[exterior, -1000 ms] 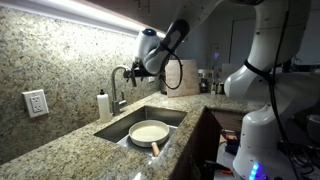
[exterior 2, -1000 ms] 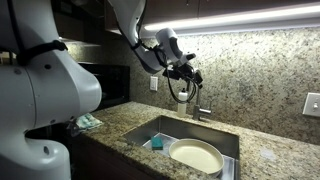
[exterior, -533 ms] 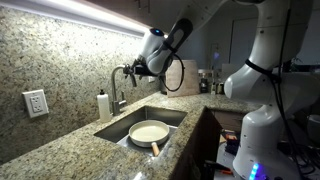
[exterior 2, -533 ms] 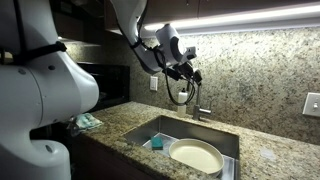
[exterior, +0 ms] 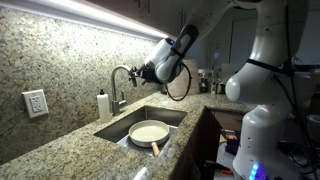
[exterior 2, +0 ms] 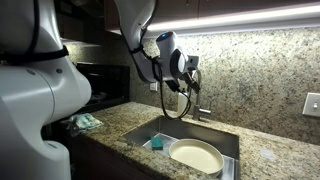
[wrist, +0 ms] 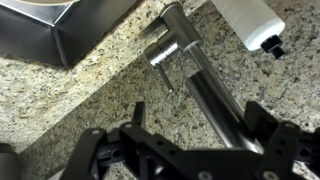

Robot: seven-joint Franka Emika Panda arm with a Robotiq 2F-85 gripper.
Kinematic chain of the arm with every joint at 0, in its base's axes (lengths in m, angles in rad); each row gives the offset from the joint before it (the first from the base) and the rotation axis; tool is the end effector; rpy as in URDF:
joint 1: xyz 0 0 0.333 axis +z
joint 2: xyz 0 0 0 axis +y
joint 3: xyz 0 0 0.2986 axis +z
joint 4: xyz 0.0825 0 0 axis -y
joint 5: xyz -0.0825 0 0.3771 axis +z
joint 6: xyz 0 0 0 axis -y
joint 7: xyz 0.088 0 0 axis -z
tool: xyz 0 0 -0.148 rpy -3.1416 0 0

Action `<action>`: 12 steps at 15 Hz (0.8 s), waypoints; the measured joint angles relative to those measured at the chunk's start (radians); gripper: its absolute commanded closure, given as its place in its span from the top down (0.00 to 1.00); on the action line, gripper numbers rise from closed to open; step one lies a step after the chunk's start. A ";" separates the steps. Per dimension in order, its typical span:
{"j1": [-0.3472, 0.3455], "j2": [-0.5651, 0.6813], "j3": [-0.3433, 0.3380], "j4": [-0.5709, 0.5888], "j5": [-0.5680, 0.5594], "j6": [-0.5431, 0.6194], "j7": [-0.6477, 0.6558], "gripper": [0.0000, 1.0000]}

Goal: Turn the faucet to the right then open and close the tap and turn the faucet to the left,pick up the sponge and scrub the pan

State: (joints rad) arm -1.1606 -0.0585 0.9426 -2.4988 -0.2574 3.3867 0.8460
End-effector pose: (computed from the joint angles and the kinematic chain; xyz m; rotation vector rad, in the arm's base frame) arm 0.5349 -0.0856 0.3688 -2.4793 0.9919 -1.2847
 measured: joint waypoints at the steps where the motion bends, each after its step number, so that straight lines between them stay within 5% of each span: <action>1: 0.047 0.010 -0.049 -0.013 0.000 0.029 0.000 1.00; 7: 0.126 -0.007 -0.203 0.017 -0.312 0.079 0.277 1.00; 12: 0.281 -0.045 -0.393 0.079 -0.605 0.077 0.549 1.00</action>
State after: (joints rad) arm -0.8792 -0.1030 0.5492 -2.4196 -0.8625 3.4636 1.3955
